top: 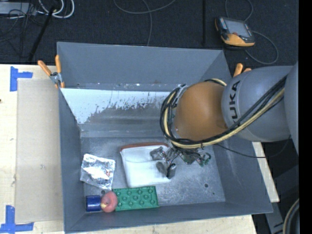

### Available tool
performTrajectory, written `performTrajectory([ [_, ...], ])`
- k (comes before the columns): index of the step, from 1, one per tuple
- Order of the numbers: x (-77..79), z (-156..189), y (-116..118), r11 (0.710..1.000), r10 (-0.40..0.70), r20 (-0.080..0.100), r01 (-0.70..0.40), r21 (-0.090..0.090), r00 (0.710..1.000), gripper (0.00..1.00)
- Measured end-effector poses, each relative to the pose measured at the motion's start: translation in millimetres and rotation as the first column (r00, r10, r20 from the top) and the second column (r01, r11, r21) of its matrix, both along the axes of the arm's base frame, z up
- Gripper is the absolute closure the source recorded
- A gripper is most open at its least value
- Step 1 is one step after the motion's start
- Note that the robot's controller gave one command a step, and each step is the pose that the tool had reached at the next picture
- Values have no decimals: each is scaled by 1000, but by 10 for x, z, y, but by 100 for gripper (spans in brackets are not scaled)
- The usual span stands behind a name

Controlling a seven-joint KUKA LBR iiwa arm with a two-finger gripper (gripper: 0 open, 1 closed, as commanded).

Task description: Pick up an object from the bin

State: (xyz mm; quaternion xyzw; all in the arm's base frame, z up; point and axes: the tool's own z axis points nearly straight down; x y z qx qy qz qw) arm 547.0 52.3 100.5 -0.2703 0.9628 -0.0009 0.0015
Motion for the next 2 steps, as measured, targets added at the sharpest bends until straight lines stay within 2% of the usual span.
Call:
performTrajectory([
  [1,218,586,-49,999,-37,3,37,2,999,100],
  [2,37,1866,262,999,-38,4,38,3,999,100],
])
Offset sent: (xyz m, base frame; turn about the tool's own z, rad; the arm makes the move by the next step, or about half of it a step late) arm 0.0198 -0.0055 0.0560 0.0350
